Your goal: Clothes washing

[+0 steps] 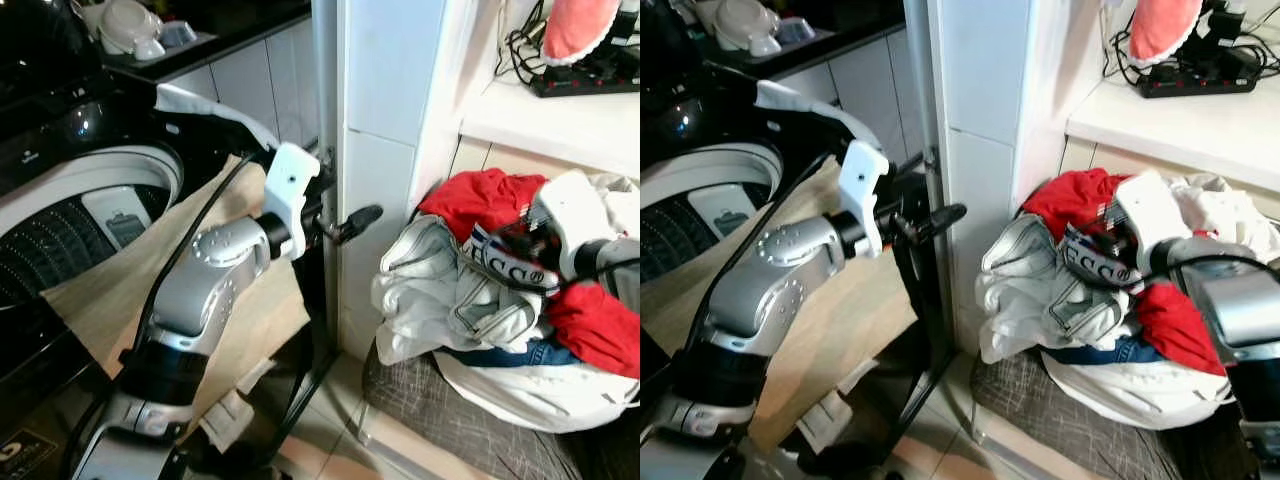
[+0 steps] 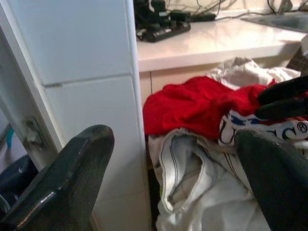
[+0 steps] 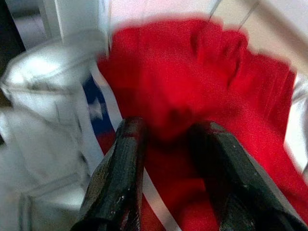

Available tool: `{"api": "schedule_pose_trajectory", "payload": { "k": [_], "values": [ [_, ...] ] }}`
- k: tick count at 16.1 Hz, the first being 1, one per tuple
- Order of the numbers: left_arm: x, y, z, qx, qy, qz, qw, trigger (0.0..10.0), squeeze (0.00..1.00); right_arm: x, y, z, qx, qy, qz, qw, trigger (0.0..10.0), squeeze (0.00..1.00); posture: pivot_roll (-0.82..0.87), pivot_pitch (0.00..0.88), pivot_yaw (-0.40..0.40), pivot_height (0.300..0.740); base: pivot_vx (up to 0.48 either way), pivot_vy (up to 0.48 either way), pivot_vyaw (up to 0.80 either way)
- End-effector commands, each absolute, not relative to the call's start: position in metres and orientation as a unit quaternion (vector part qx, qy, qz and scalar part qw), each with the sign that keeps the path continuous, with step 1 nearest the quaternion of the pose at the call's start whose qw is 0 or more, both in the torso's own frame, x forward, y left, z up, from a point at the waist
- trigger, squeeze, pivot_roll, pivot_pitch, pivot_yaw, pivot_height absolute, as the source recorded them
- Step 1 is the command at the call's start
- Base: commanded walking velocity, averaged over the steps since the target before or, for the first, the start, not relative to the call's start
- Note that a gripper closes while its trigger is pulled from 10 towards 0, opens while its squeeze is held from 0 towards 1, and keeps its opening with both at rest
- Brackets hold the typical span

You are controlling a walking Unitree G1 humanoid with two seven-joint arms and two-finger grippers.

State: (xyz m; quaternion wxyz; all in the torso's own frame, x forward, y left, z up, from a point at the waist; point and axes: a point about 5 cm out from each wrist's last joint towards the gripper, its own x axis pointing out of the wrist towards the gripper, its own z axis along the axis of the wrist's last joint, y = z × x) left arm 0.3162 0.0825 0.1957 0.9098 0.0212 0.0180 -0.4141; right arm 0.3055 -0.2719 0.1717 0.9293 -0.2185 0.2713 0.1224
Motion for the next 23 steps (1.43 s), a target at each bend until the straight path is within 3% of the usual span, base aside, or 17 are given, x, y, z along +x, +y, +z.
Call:
{"api": "schedule_pose_trajectory", "payload": {
  "k": [1, 4, 5, 16, 23],
  "values": [
    [0.313, 0.081, 0.199, 0.031, 0.016, -0.425, 0.904, 10.0, 0.0, 0.309, -0.274, 0.173, -0.235, 0.275, 0.121, 0.924, 10.0, 0.0, -0.06, 0.0, 0.079, 0.74, 0.0, 0.0, 0.0],
    [0.313, 0.081, 0.199, 0.036, 0.016, -0.424, 0.905, 10.0, 0.0, 0.311, -0.281, 0.163, -0.264, 0.282, 0.104, 0.917, 10.0, 0.0, -0.06, 0.0, 0.077, 0.74, 0.0, 0.0, 0.0],
    [0.314, 0.081, 0.199, 0.039, 0.015, -0.421, 0.906, 10.0, 0.0, 0.312, -0.281, 0.163, -0.253, 0.275, 0.099, 0.922, 0.0, 0.0, -0.06, 0.0, 0.076, 0.74, 0.0, 0.0, 0.0],
    [0.319, 0.081, 0.201, 0.041, 0.005, -0.403, 0.914, 10.0, 0.0, 0.313, -0.282, 0.164, -0.243, 0.263, 0.1, 0.928, 0.0, 0.0, -0.06, 0.0, 0.083, 0.74, 0.0, 0.0, 0.0],
    [0.333, 0.085, 0.201, 0.021, 0.002, -0.345, 0.938, 10.0, 0.0, 0.317, -0.286, 0.177, -0.22, 0.233, 0.079, 0.944, 0.0, 0.0, -0.07, 0.0, 0.091, 0.74, 0.0, 0.0, 0.0]
  ]
}}
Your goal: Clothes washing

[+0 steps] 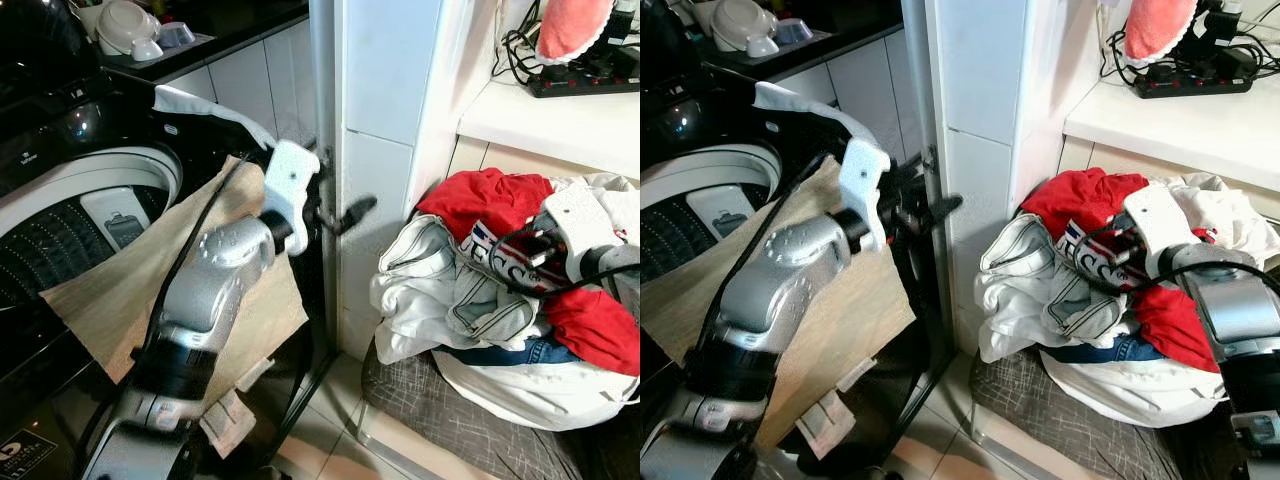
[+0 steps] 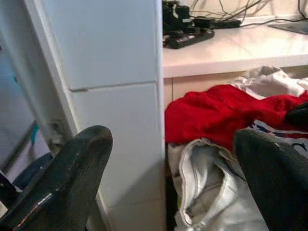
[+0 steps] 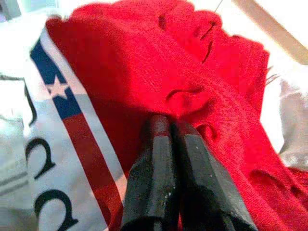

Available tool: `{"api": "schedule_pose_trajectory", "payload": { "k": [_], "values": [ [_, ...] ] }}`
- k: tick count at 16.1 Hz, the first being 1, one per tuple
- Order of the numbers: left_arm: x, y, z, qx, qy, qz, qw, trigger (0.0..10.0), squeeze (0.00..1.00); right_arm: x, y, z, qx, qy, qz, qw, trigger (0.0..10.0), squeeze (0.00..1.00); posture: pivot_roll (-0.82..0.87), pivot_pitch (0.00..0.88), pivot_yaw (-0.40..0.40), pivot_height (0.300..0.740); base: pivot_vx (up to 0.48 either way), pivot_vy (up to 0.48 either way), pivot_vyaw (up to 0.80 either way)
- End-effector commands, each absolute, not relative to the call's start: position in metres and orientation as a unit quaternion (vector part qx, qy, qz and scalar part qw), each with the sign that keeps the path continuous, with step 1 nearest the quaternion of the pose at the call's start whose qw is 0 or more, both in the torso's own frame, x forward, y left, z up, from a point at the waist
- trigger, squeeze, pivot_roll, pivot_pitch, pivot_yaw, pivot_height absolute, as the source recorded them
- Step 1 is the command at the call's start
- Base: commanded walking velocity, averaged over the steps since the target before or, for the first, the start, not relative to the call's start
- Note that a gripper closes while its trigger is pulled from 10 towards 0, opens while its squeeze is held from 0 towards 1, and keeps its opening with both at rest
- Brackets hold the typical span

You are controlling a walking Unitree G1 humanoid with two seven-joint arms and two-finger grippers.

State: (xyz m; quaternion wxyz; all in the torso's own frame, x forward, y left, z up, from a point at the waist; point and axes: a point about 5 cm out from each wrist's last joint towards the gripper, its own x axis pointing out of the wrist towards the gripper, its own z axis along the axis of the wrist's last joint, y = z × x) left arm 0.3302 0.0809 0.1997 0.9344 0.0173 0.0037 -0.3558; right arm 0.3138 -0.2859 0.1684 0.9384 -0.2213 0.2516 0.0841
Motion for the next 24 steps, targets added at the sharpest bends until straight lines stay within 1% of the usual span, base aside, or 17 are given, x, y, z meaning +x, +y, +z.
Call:
{"api": "schedule_pose_trajectory", "payload": {
  "k": [1, 8, 9, 10, 11, 12, 13, 14, 15, 16, 17, 18, 19, 20, 21, 22, 24],
  "values": [
    [0.335, 0.085, 0.202, 0.024, 0.002, -0.343, 0.939, 10.0, 0.0, 0.318, -0.286, 0.181, -0.216, 0.227, 0.078, 0.947, 0.0, 0.0, -0.07, 0.0, 0.093, 0.74, 0.0, 0.0, 0.0],
    [0.341, 0.081, 0.199, 0.033, -0.005, -0.305, 0.952, 10.0, 0.0, 0.316, -0.293, 0.235, -0.16, 0.133, 0.04, 0.977, 0.0, 0.0, -0.09, 0.0, 0.104, 0.74, 0.0, 0.0, 0.0],
    [0.343, 0.082, 0.199, 0.043, -0.003, -0.296, 0.954, 10.0, 0.0, 0.316, -0.288, 0.248, -0.138, 0.102, 0.045, 0.984, 0.0, 0.0, -0.09, 0.0, 0.107, 0.74, 0.0, 0.0, 0.0],
    [0.346, 0.083, 0.204, 0.042, -0.022, -0.284, 0.958, 10.0, 0.0, 0.316, -0.271, 0.273, -0.084, 0.032, 0.075, 0.993, 0.0, 0.0, -0.08, 0.0, 0.105, 0.74, 0.0, 0.0, 0.0],
    [0.346, 0.083, 0.207, 0.038, -0.034, -0.284, 0.958, 10.0, 0.0, 0.316, -0.266, 0.279, -0.072, 0.015, 0.085, 0.994, 0.0, 0.0, -0.08, 0.0, 0.104, 0.74, 0.0, 0.0, 0.0],
    [0.347, 0.079, 0.224, 0.014, -0.074, -0.299, 0.951, 10.0, 0.0, 0.317, -0.248, 0.302, -0.026, -0.038, 0.124, 0.991, 0.0, 0.0, -0.08, 0.0, 0.099, 0.74, 0.0, 0.0, 0.0],
    [0.347, 0.078, 0.234, -0.057, -0.072, -0.308, 0.947, 10.0, 0.0, 0.318, -0.236, 0.313, -0.014, -0.058, 0.154, 0.986, 0.0, 0.0, -0.08, 0.0, 0.094, 0.74, 0.0, 0.0, 0.0],
    [0.349, 0.08, 0.239, -0.064, -0.079, -0.294, 0.95, 10.0, 1.0, 0.318, -0.228, 0.319, -0.006, -0.067, 0.172, 0.983, 0.0, 0.0, -0.08, 0.0, 0.09, 0.74, 0.0, 0.0, 0.0],
    [0.35, 0.081, 0.242, -0.041, -0.092, -0.286, 0.953, 10.0, 1.0, 0.318, -0.221, 0.321, -0.016, -0.063, 0.191, 0.979, 0.0, 0.0, -0.08, 0.0, 0.088, 0.74, 0.0, 0.0, 0.0],
    [0.349, 0.08, 0.24, -0.023, -0.095, -0.292, 0.952, 10.0, 1.0, 0.316, -0.219, 0.31, -0.064, -0.02, 0.203, 0.977, 0.0, 0.0, -0.08, 0.0, 0.081, 0.74, 0.0, 0.0, 0.0],
    [0.347, 0.081, 0.235, -0.016, -0.085, -0.293, 0.952, 10.0, 1.0, 0.315, -0.226, 0.29, -0.138, 0.03, 0.179, 0.974, 0.0, 0.0, -0.08, 0.0, 0.078, 0.74, 0.0, 0.0, 0.0],
    [0.346, 0.081, 0.233, -0.016, -0.082, -0.294, 0.952, 10.0, 1.0, 0.314, -0.229, 0.284, -0.158, 0.042, 0.167, 0.972, 7.0, 0.0, -0.08, 0.0, 0.077, 0.74, 0.0, 0.0, 0.0],
    [0.337, 0.077, 0.219, 0.0, -0.051, -0.342, 0.938, 10.0, 0.22, 0.313, -0.248, 0.258, -0.198, 0.094, 0.121, 0.968, 10.0, 0.3, -0.08, 0.0, 0.072, 0.74, 0.0, 0.0, 0.0],
    [0.332, 0.075, 0.213, 0.007, -0.044, -0.363, 0.931, 10.0, 0.0, 0.31, -0.253, 0.247, -0.186, 0.114, 0.125, 0.968, 10.0, 1.0, -0.08, 0.0, 0.076, 0.74, 0.0, 0.0, 0.0],
    [0.323, 0.072, 0.201, 0.004, -0.019, -0.4, 0.916, 10.0, 0.0, 0.309, -0.263, 0.234, -0.169, 0.141, 0.119, 0.968, 10.0, 1.0, -0.09, 0.0, 0.078, 0.74, 0.0, 0.0, 0.0],
    [0.32, 0.072, 0.195, 0.011, -0.013, -0.407, 0.913, 10.0, 0.0, 0.313, -0.269, 0.227, -0.147, 0.152, 0.139, 0.968, 10.0, 1.0, -0.09, 0.0, 0.079, 0.74, 0.0, 0.0, 0.0],
    [0.321, 0.07, 0.191, 0.028, -0.004, -0.418, 0.908, 10.0, 0.0, 0.328, -0.279, 0.211, -0.177, 0.19, 0.17, 0.951, 10.0, 1.0, -0.1, 0.0, 0.1, 0.74, 0.0, 0.0, 0.0]
  ]
}}
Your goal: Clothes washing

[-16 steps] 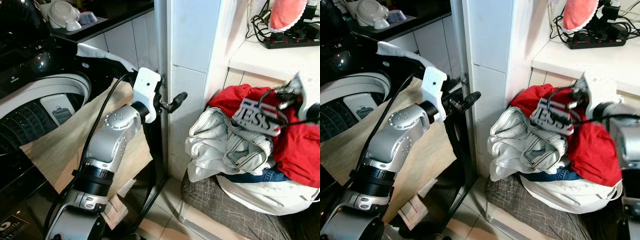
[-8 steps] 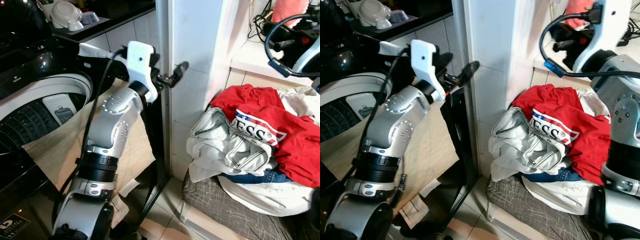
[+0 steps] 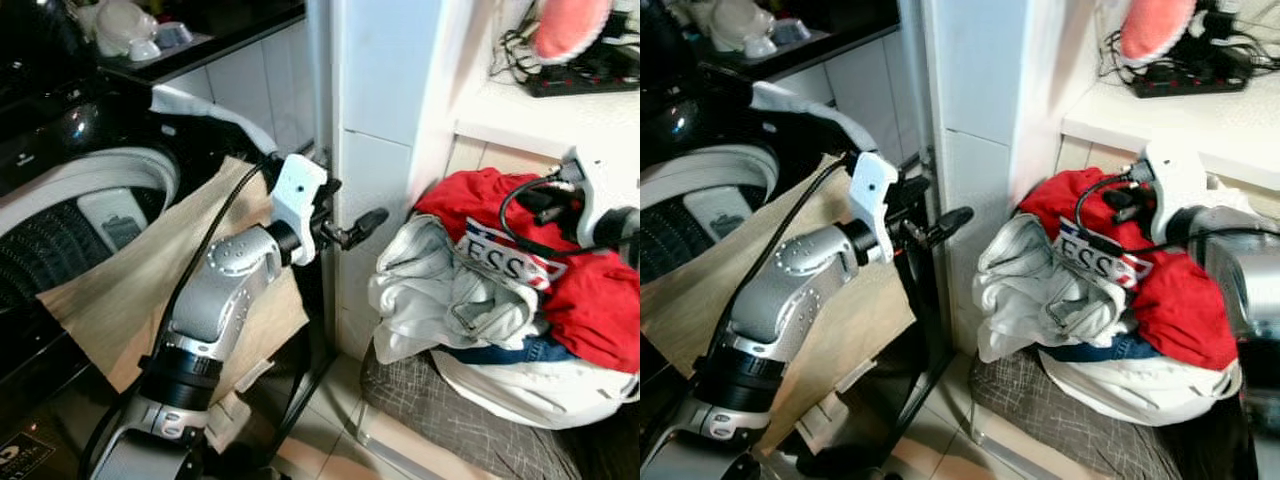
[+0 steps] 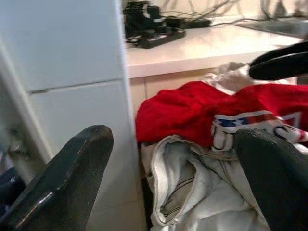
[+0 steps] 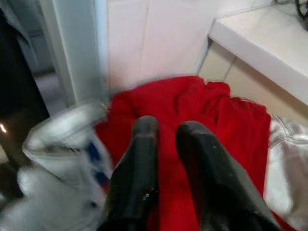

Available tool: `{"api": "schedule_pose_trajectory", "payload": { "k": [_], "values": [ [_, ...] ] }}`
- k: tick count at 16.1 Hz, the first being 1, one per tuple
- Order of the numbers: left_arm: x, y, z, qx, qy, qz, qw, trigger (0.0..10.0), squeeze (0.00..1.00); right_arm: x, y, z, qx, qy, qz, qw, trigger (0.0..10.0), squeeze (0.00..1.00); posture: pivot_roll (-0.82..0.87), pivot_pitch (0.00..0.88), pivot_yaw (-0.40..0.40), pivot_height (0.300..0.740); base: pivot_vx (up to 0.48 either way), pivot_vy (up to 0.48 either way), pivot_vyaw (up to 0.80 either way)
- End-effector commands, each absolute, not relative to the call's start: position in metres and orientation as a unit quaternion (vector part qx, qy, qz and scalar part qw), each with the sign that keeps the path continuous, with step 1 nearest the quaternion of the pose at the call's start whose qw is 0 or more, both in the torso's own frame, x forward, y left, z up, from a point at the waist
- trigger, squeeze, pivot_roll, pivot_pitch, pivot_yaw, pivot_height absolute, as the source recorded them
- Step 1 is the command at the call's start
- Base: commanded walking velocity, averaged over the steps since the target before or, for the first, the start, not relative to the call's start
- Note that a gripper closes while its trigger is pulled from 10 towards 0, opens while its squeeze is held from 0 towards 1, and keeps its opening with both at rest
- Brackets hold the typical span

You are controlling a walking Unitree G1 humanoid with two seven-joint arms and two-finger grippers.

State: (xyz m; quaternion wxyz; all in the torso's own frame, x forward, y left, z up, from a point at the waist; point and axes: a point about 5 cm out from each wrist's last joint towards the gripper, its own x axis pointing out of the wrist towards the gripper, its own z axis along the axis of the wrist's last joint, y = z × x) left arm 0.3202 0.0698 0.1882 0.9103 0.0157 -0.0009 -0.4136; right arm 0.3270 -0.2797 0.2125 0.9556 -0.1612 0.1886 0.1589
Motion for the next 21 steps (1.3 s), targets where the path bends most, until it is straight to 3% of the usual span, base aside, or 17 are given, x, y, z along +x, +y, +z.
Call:
{"api": "schedule_pose_trajectory", "payload": {
  "k": [1, 6, 9, 18, 19, 21],
  "values": [
    [0.321, 0.069, 0.193, 0.031, -0.006, -0.424, 0.905, 10.0, 0.0, 0.331, -0.281, 0.21, -0.183, 0.2, 0.175, 0.946, 10.0, 1.0, -0.1, 0.0, 0.1, 0.74, 0.0, 0.0, 0.0],
    [0.31, 0.07, 0.193, 0.024, 0.016, -0.47, 0.882, 10.0, 0.0, 0.346, -0.284, 0.238, -0.213, 0.189, 0.231, 0.93, 10.0, 1.0, -0.08, 0.0, 0.09, 0.74, 0.0, 0.0, 0.0],
    [0.31, 0.073, 0.189, 0.02, 0.031, -0.467, 0.883, 10.0, 0.0, 0.347, -0.284, 0.252, -0.211, 0.195, 0.263, 0.921, 10.0, 1.0, -0.08, 0.0, 0.089, 0.74, 0.0, 0.0, 0.0],
    [0.306, 0.075, 0.188, 0.032, 0.051, -0.476, 0.877, 10.0, 0.0, 0.356, -0.282, 0.229, -0.241, 0.286, 0.31, 0.874, 10.0, 1.0, -0.06, 0.0, 0.081, 0.74, 0.0, 0.0, 0.0],
    [0.305, 0.075, 0.187, 0.034, 0.052, -0.478, 0.876, 10.0, 0.0, 0.356, -0.282, 0.22, -0.266, 0.294, 0.31, 0.864, 10.0, 0.0, -0.06, 0.0, 0.081, 0.74, 0.0, 0.0, 0.0],
    [0.303, 0.075, 0.187, 0.034, 0.055, -0.484, 0.872, 10.0, 0.0, 0.357, -0.28, 0.203, -0.269, 0.308, 0.301, 0.861, 10.0, 0.0, -0.06, 0.0, 0.087, 0.74, 0.0, 0.0, 0.0]
  ]
}}
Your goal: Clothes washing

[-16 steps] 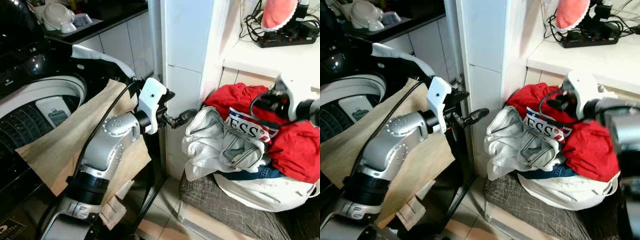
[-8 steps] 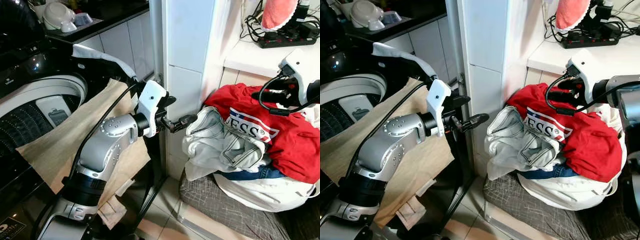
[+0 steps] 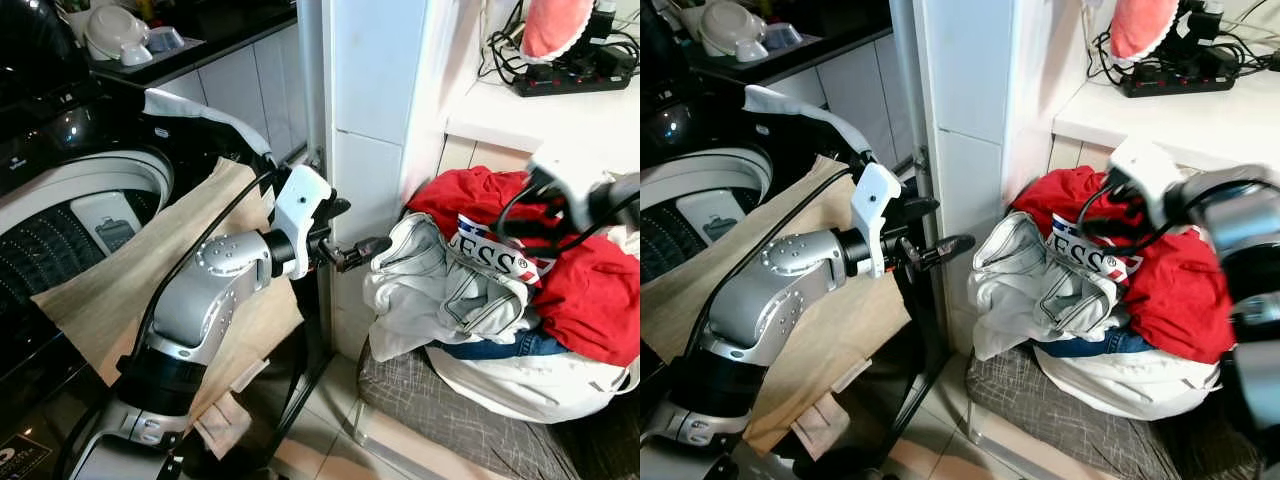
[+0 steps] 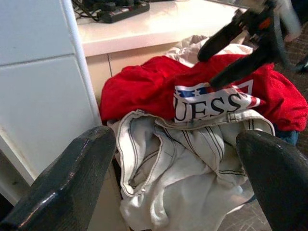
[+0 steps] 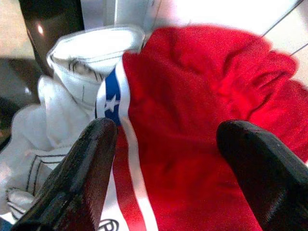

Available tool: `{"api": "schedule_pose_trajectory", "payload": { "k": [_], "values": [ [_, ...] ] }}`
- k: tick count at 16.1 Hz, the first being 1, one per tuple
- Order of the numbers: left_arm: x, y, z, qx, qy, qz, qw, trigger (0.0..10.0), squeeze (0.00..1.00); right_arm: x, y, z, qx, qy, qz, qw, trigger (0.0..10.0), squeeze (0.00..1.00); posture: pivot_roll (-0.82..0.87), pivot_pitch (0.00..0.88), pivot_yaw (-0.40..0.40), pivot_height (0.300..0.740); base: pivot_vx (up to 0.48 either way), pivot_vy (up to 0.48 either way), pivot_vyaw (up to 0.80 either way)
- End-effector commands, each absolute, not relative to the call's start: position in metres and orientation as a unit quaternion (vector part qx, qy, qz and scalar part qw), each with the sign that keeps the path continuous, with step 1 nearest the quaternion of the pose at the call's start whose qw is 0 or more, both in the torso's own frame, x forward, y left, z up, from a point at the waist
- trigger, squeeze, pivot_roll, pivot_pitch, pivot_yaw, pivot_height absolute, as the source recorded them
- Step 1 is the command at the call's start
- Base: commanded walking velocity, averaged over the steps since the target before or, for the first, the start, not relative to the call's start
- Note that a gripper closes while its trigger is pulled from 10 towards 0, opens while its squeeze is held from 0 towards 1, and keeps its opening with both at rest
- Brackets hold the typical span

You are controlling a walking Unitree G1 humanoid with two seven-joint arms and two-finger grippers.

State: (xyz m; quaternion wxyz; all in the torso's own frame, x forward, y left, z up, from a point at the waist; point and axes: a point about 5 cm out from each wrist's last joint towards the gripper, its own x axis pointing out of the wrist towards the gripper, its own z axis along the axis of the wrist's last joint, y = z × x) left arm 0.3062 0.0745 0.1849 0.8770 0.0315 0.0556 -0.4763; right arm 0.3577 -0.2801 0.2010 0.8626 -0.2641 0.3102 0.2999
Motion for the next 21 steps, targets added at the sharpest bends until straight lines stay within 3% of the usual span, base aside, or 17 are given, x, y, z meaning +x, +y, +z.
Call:
{"api": "schedule_pose_trajectory", "payload": {
  "k": [1, 4, 5, 6, 7, 21],
  "values": [
    [0.303, 0.075, 0.186, 0.034, 0.057, -0.487, 0.871, 10.0, 0.0, 0.358, -0.282, 0.191, -0.285, 0.322, 0.287, 0.856, 10.0, 0.0, -0.06, 0.0, 0.09, 0.74, 0.0, 0.0, 0.0],
    [0.301, 0.074, 0.184, 0.044, 0.061, -0.486, 0.871, 10.0, 0.0, 0.358, -0.285, 0.171, -0.343, 0.344, 0.253, 0.837, 10.0, 0.0, -0.06, 0.0, 0.092, 0.74, 0.0, 0.0, 0.0],
    [0.3, 0.074, 0.183, 0.047, 0.063, -0.487, 0.87, 10.0, 0.0, 0.359, -0.284, 0.169, -0.33, 0.344, 0.247, 0.844, 10.0, 0.0, -0.06, 0.0, 0.094, 0.74, 0.0, 0.0, 0.0],
    [0.3, 0.073, 0.182, 0.046, 0.064, -0.487, 0.87, 10.0, 0.0, 0.359, -0.283, 0.167, -0.32, 0.345, 0.246, 0.848, 3.3, 0.0, -0.06, 0.0, 0.094, 0.74, 0.0, 0.0, 0.0],
    [0.3, 0.073, 0.182, 0.045, 0.064, -0.488, 0.869, 10.0, 0.0, 0.36, -0.282, 0.167, -0.318, 0.344, 0.246, 0.849, 0.0, 0.0, -0.06, 0.0, 0.094, 0.74, 0.0, 0.0, 0.0],
    [0.3, 0.072, 0.181, 0.048, 0.055, -0.481, 0.874, 10.0, 0.0, 0.365, -0.278, 0.178, -0.28, 0.307, 0.259, 0.872, 0.0, 0.0, -0.06, 0.0, 0.08, 0.74, 0.0, 0.0, 0.0]
  ]
}}
